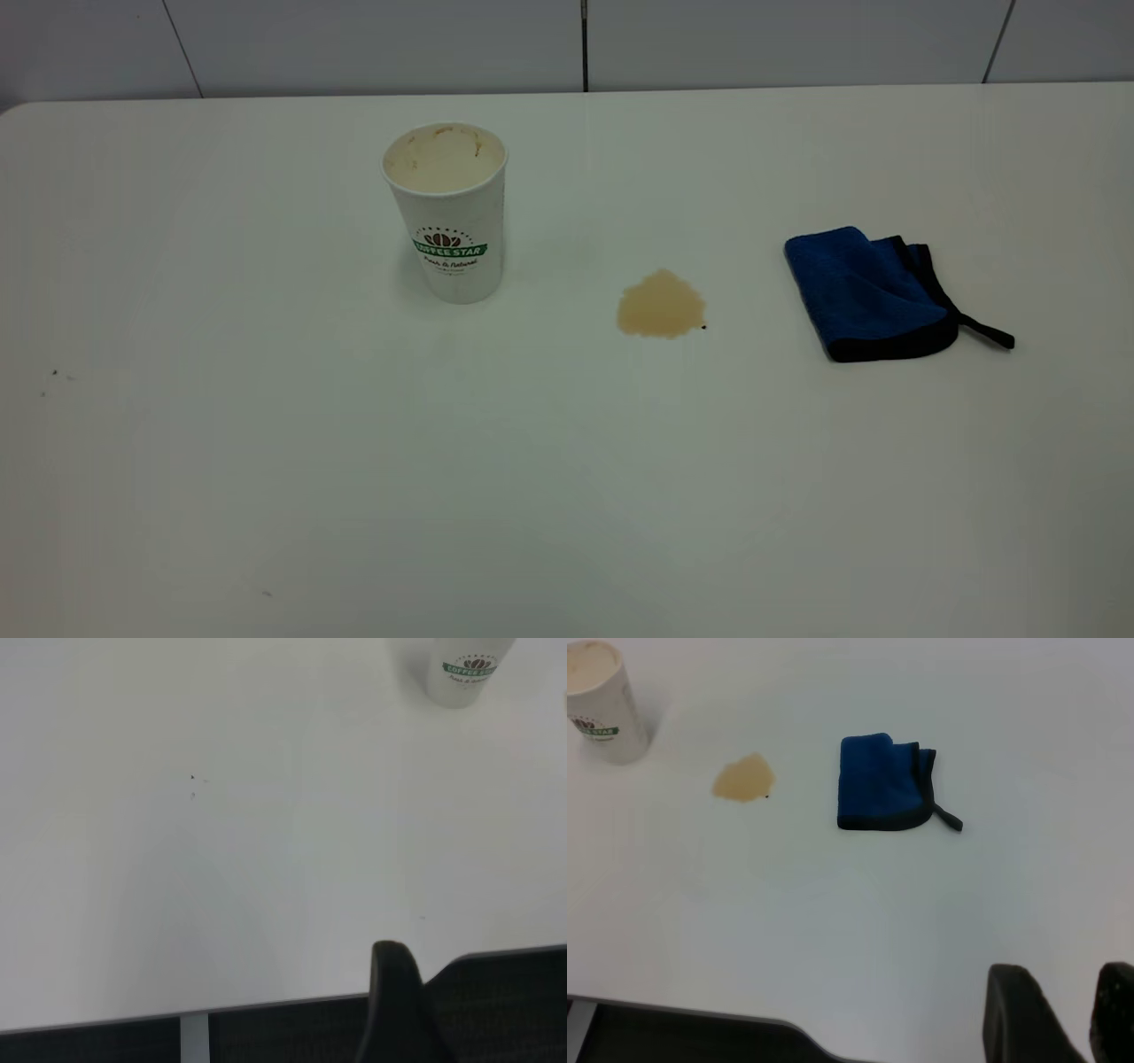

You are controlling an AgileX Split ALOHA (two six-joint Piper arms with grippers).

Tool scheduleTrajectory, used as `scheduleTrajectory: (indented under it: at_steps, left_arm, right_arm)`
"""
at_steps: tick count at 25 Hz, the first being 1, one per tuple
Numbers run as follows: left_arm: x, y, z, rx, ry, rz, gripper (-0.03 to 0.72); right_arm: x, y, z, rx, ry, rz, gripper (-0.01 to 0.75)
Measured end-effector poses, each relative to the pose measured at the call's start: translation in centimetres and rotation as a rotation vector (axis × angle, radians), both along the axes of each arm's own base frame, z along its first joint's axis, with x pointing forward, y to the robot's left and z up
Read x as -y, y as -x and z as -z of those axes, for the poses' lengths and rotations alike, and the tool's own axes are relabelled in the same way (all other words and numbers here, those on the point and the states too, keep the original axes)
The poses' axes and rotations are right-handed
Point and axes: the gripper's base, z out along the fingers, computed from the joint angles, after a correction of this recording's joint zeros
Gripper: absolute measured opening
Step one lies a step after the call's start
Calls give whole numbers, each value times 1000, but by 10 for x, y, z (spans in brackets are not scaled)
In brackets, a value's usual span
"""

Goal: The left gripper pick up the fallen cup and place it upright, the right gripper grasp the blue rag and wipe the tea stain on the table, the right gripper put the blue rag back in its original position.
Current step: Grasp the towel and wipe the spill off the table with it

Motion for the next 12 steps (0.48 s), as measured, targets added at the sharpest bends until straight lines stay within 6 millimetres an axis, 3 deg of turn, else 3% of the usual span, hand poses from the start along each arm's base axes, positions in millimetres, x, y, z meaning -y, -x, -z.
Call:
scheduleTrajectory:
  at_steps: [6,12]
  left_arm:
    - [0,0,0,0,1,1,489]
    - [0,0,0,0,1,1,489]
  right_arm:
    - [-4,-3,-1,-20,-37,-29,278]
    - [-11,-43,-1,-249,-26,-124,491]
